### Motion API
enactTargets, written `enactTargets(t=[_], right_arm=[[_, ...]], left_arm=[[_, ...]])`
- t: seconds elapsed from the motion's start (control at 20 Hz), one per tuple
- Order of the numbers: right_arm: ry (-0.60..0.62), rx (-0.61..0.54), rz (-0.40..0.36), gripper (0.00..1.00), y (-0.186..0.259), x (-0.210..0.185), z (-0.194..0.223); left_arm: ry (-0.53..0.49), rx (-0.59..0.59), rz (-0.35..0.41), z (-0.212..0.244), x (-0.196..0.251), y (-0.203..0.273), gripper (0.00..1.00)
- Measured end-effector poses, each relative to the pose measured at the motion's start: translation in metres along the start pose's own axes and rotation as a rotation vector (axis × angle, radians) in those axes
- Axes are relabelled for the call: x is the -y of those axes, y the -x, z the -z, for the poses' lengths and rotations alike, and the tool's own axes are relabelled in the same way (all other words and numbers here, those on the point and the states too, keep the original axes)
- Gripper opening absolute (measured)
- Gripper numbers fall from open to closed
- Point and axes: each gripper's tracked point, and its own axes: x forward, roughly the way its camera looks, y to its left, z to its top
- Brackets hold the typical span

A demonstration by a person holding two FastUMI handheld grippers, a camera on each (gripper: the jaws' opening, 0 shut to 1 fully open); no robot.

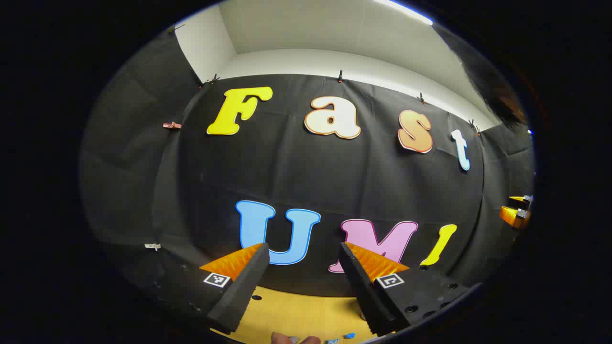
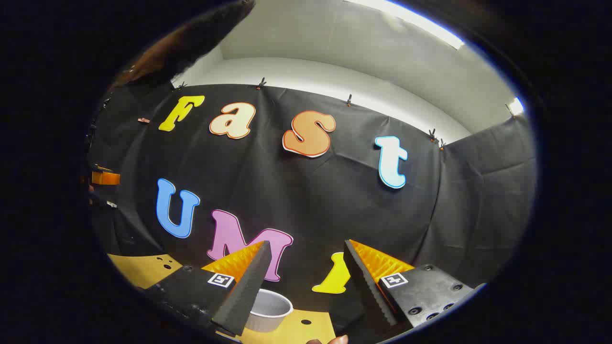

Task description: Pick up the small broom and dustpan from the desktop, sweep the trash into the dustpan with the broom, and then empty the trash into the garbage bin.

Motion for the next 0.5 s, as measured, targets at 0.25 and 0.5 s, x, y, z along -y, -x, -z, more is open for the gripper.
enactTargets(t=[0.25,0.5], right_arm=[[-0.049,-0.018,0.041,0.95,0.016,-0.025,0.023],[-0.017,-0.047,0.037,0.95,0.025,-0.045,0.045]], left_arm=[[-0.022,-0.055,0.029,0.036,-0.017,-0.007,0.95],[-0.032,-0.076,0.025,0.056,-0.029,-0.007,0.95]])
